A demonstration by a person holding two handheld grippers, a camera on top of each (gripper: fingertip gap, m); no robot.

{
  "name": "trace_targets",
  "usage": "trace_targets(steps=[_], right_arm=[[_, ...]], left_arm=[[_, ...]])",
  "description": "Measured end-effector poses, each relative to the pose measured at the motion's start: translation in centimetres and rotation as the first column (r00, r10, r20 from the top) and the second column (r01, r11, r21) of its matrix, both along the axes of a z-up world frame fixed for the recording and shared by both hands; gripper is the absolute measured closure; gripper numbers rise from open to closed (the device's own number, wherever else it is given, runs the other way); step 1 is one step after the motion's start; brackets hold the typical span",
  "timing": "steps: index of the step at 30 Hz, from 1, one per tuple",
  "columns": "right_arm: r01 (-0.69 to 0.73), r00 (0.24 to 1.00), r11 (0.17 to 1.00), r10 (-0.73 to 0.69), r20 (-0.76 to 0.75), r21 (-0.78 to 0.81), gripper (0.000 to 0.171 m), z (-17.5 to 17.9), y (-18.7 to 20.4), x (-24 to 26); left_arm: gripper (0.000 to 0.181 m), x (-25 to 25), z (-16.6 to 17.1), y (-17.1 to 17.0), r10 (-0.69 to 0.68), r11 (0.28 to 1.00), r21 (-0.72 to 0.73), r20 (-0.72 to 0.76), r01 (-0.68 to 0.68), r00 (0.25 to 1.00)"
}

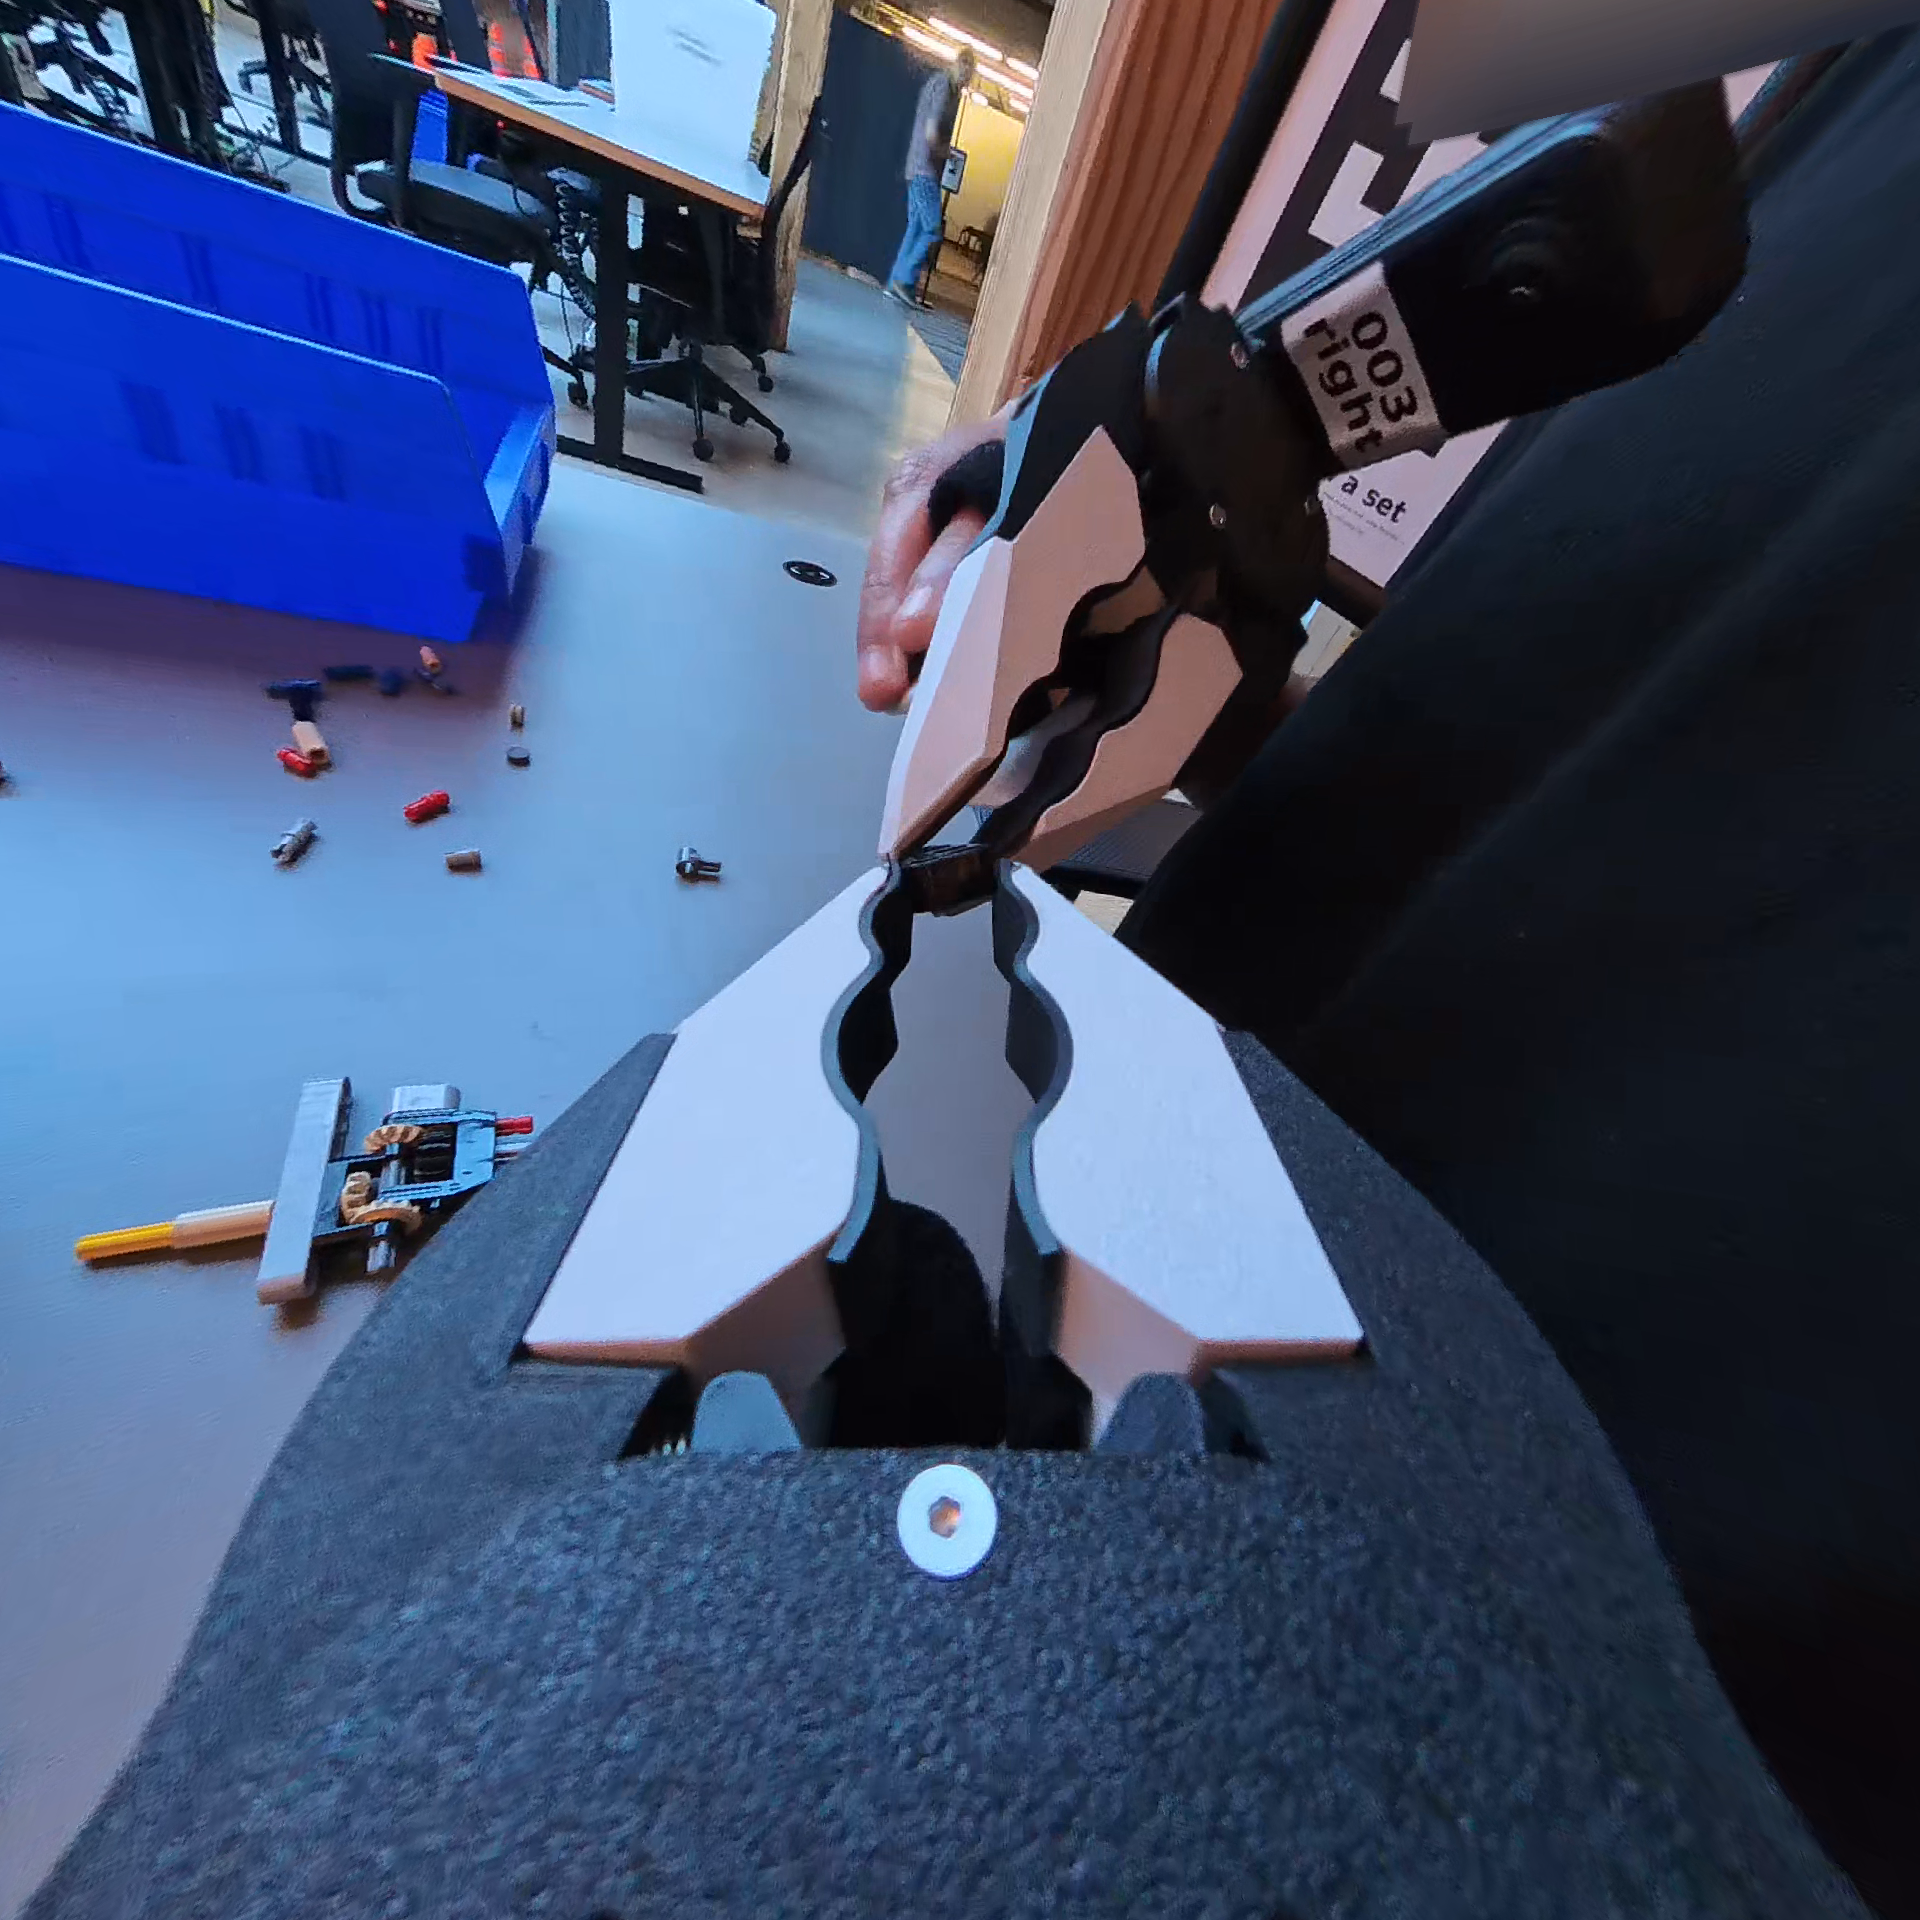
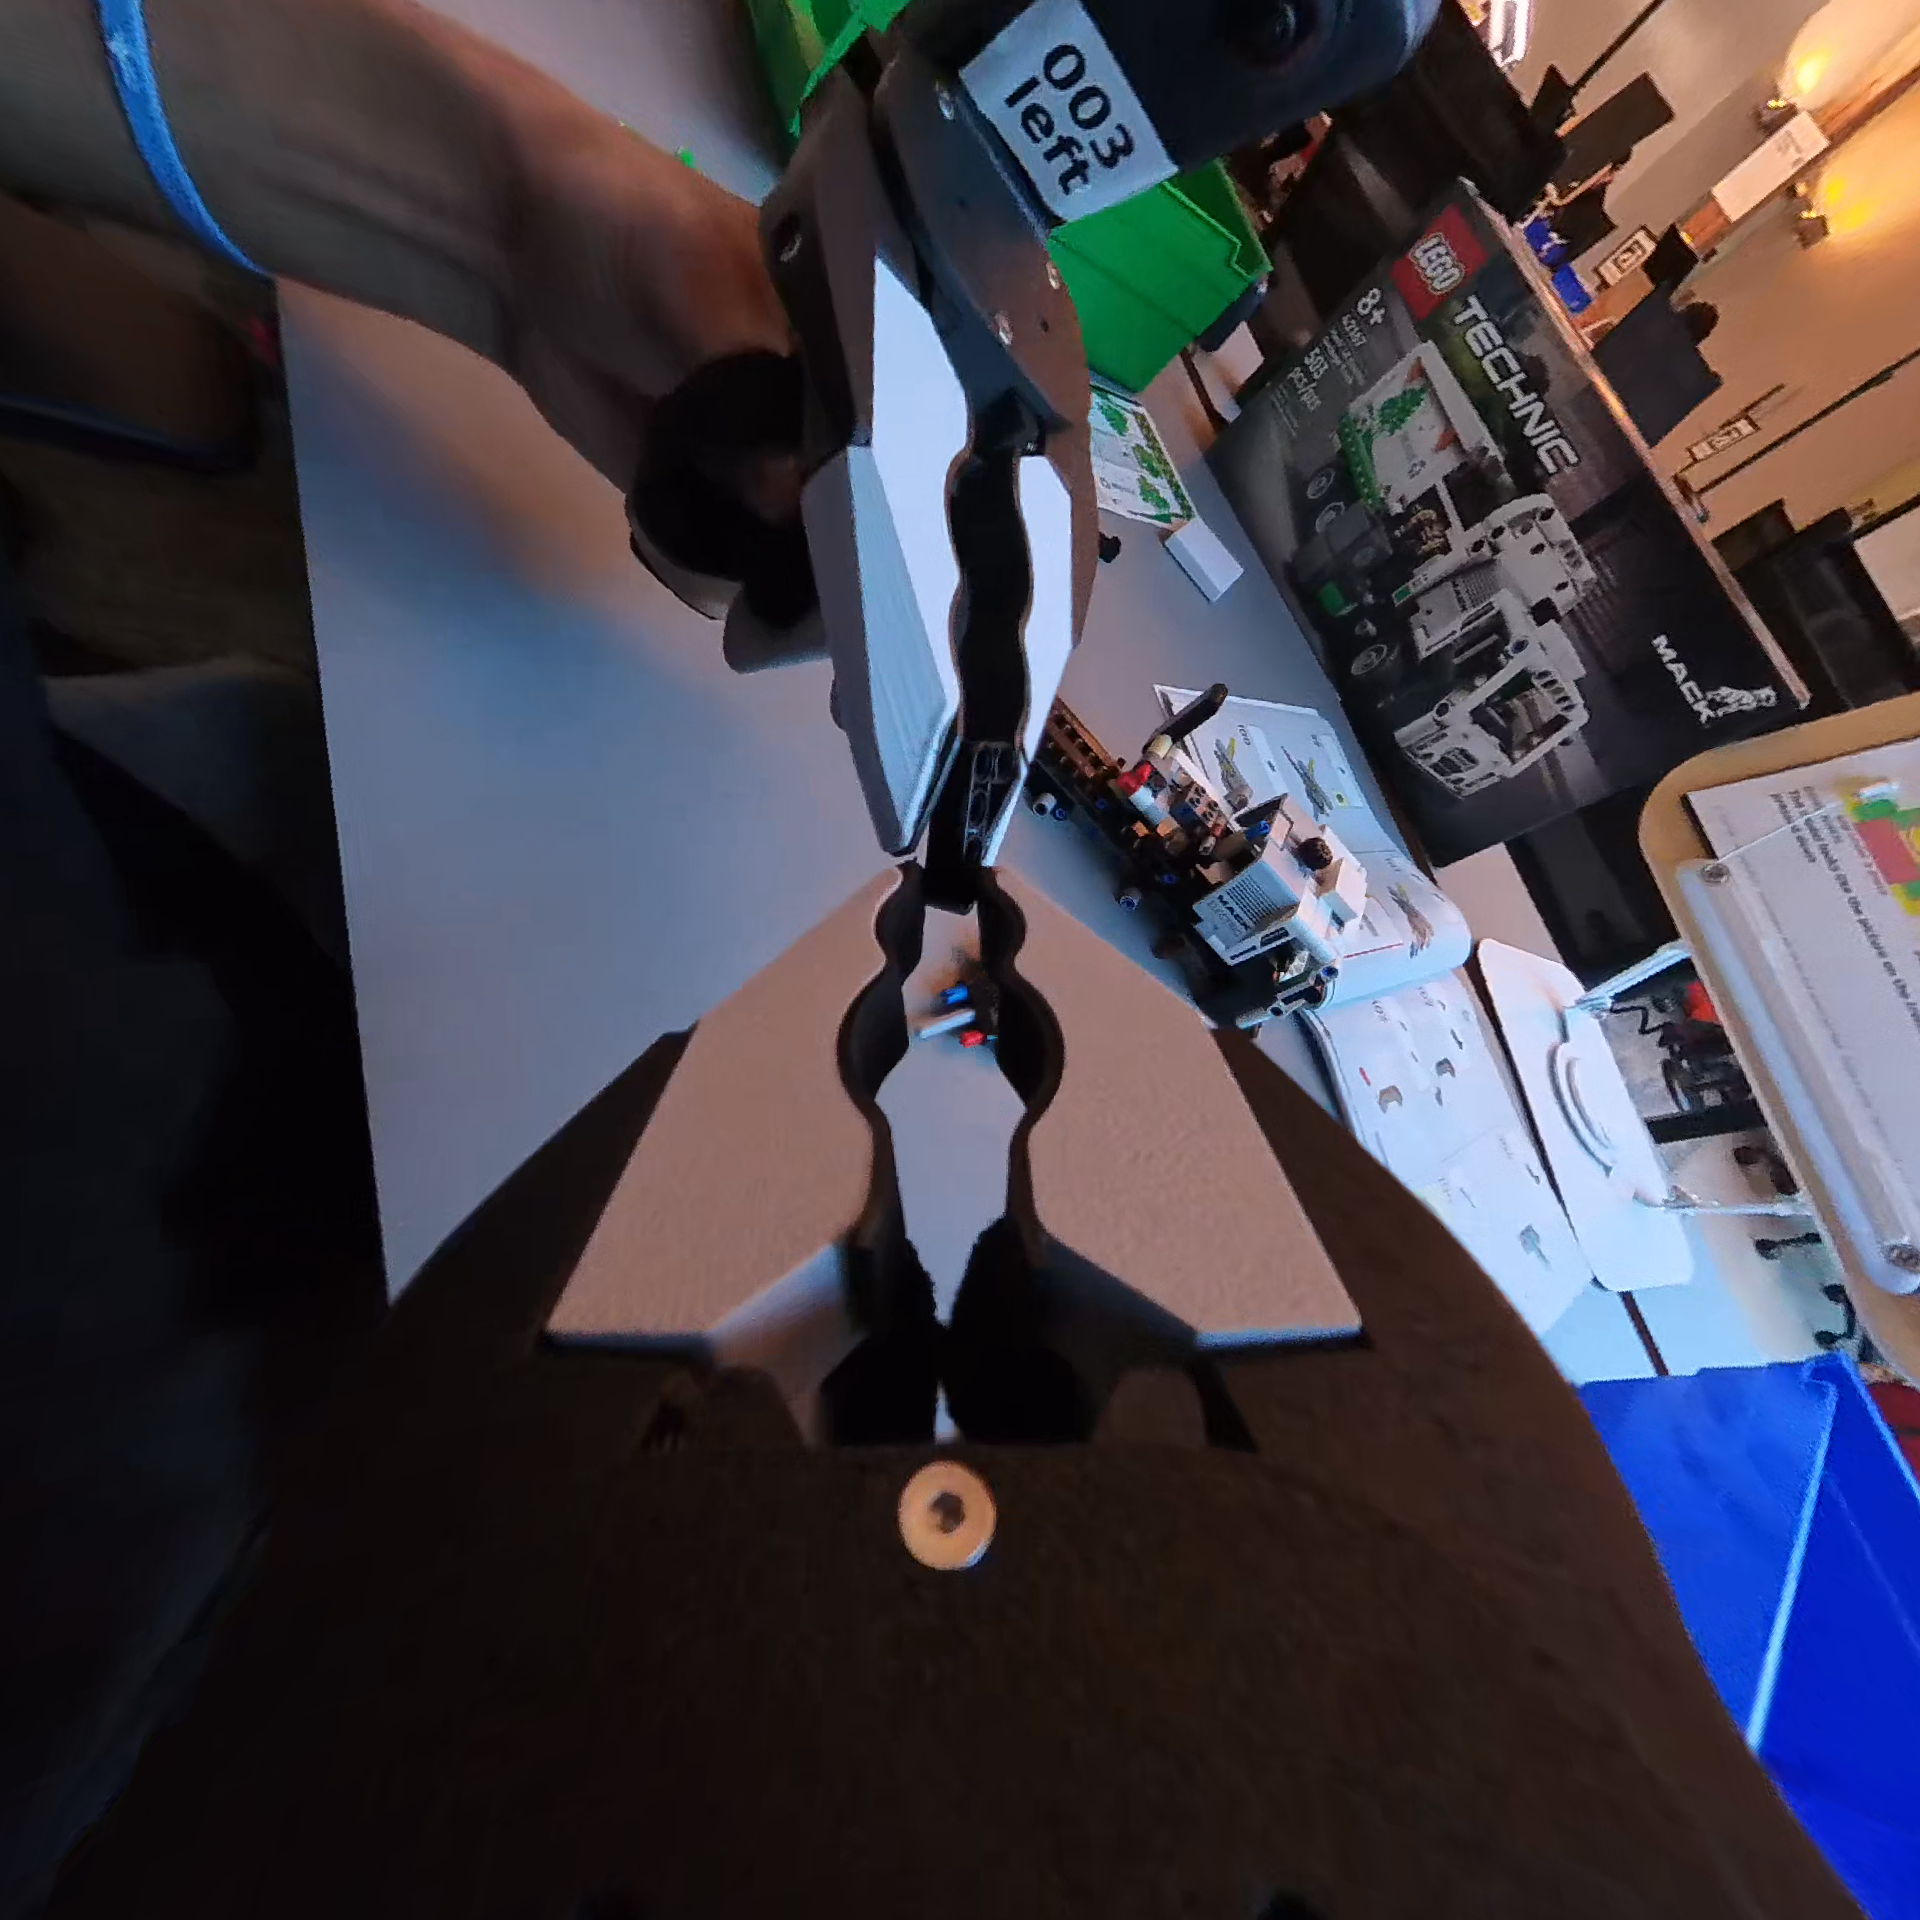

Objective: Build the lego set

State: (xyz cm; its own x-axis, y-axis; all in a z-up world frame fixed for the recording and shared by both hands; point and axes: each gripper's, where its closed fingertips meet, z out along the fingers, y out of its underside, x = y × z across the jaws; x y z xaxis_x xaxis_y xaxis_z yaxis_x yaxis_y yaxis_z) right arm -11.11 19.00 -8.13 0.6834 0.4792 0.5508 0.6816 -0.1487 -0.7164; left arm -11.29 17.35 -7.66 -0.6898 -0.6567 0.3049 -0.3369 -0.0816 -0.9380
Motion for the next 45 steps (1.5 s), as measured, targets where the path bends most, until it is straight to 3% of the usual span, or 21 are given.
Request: trace_targets(steps=[3, 6, 8, 11, 14, 16, 19, 21, 23, 31, 35, 39, 45], right_arm=[[0.008, 0.987, 0.999, -0.014, -0.162, -0.032, 0.161, 0.3, -0.2, -0.2], [-0.054, 0.899, 0.995, 0.011, -0.438, -0.087, 0.150, 1.4, -1.1, -0.2], [-0.118, 0.786, 0.986, 0.021, -0.618, -0.116, 0.139, 2.3, -1.6, -0.2], [-0.117, 0.636, 0.962, -0.119, -0.763, -0.248, 0.126, 1.1, -0.5, 0.6], [-0.200, 0.362, 0.951, -0.151, -0.920, -0.235, 0.126, 2.1, 0.1, 0.3], [-0.269, 0.194, 0.940, -0.159, -0.968, -0.209, 0.136, 2.6, 0.3, 0.4], [-0.410, 0.080, 0.893, -0.170, -0.982, -0.187, 0.138, 2.3, -0.2, -0.4], [-0.476, 0.010, 0.867, -0.159, -0.987, -0.145, 0.155, 2.5, -0.6, -0.8], [-0.491, -0.052, 0.866, -0.143, -0.988, -0.099, 0.160, 2.9, -0.6, -0.7], [-0.517, -0.169, 0.855, -0.133, -0.977, -0.027, 0.164, 3.4, -0.5, -0.9], [-0.507, -0.136, 0.860, -0.143, -0.980, -0.056, 0.150, 3.1, -0.5, -0.4], [-0.494, -0.077, 0.862, -0.168, -0.983, -0.109, 0.162, 2.6, -0.4, -0.2], [-0.423, -0.077, 0.896, -0.187, -0.979, -0.137, 0.164, 2.3, 0.3, 0.6]], left_arm=[[0.169, -0.2, 0.2, -0.1, 0.002, 1.000, 0.020, 0.033, -0.003, 0.999], [0.169, -0.1, 0.3, 0.2, 0.038, 0.996, 0.083, 0.076, -0.044, 0.996], [0.169, 0.1, 0.0, 0.5, 0.066, 0.983, 0.165, 0.099, -0.081, 0.993], [0.169, 0.9, -0.2, 1.2, 0.139, 0.916, 0.345, 0.209, -0.206, 0.968], [0.169, 1.4, -0.2, 1.3, 0.150, 0.804, 0.504, 0.343, -0.317, 0.927], [0.169, 1.3, 0.6, 0.6, 0.125, 0.786, 0.511, 0.418, -0.347, 0.900], [0.169, 1.0, 1.4, 0.1, 0.113, 0.821, 0.460, 0.450, -0.338, 0.886], [0.169, 1.0, 1.5, 0.1, 0.116, 0.832, 0.439, 0.458, -0.338, 0.881], [0.169, 1.0, 1.6, 0.2, 0.111, 0.832, 0.439, 0.468, -0.340, 0.877], [0.169, 0.8, 1.9, 0.5, 0.121, 0.834, 0.423, 0.486, -0.354, 0.866], [0.169, 0.7, 1.2, 0.8, 0.110, 0.814, 0.467, 0.459, -0.345, 0.882], [0.169, 0.5, 1.1, 0.6, 0.102, 0.811, 0.474, 0.463, -0.343, 0.881], [0.169, 1.2, 0.1, 1.5, 0.158, 0.742, 0.542, 0.431, -0.395, 0.888]])
